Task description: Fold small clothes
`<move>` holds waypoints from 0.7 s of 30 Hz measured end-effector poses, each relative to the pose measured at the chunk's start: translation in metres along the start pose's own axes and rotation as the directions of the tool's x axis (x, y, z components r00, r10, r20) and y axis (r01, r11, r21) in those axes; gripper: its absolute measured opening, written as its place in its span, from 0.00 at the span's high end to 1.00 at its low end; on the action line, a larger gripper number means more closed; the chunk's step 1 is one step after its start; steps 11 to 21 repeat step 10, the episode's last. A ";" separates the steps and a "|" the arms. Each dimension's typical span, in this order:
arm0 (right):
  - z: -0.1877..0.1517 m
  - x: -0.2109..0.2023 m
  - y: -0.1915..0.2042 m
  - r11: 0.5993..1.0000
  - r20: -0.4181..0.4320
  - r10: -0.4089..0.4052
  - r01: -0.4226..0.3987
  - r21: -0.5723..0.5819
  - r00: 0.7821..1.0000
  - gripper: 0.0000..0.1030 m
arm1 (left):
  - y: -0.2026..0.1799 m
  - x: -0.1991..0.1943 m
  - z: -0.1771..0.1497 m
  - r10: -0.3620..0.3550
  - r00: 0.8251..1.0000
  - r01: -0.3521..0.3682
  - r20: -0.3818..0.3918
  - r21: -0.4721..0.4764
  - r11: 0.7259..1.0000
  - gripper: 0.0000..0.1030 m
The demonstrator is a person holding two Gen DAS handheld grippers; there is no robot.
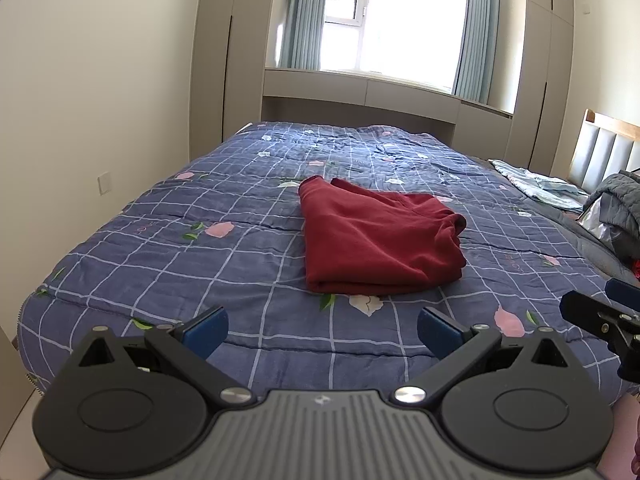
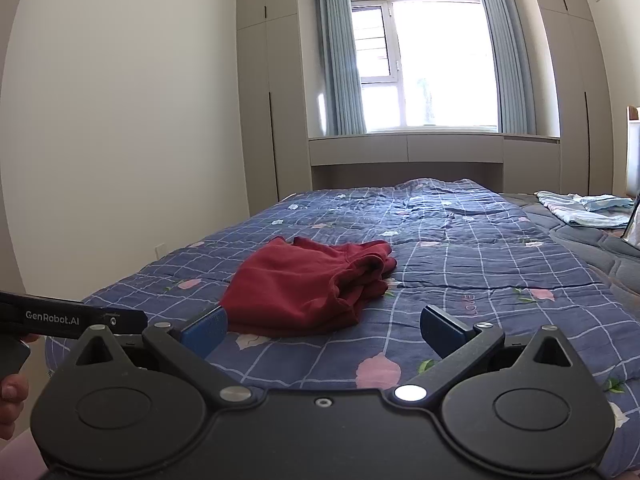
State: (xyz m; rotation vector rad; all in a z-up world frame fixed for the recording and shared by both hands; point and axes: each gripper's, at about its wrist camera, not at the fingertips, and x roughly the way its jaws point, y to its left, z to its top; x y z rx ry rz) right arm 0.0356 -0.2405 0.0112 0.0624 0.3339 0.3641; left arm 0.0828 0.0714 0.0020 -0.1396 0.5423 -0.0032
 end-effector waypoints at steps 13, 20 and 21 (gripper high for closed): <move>-0.001 0.001 0.000 1.000 -0.006 0.004 -0.004 0.002 1.000 0.01 | 0.000 0.001 -0.001 0.019 1.000 -0.019 0.012 0.016 1.000 0.00; -0.001 0.001 0.000 1.000 -0.006 0.004 -0.004 0.002 1.000 0.01 | 0.000 0.001 -0.001 0.019 1.000 -0.019 0.012 0.016 1.000 0.00; -0.001 0.001 0.000 1.000 -0.006 0.004 -0.004 0.002 1.000 0.01 | 0.000 0.001 -0.001 0.019 1.000 -0.019 0.012 0.016 1.000 0.00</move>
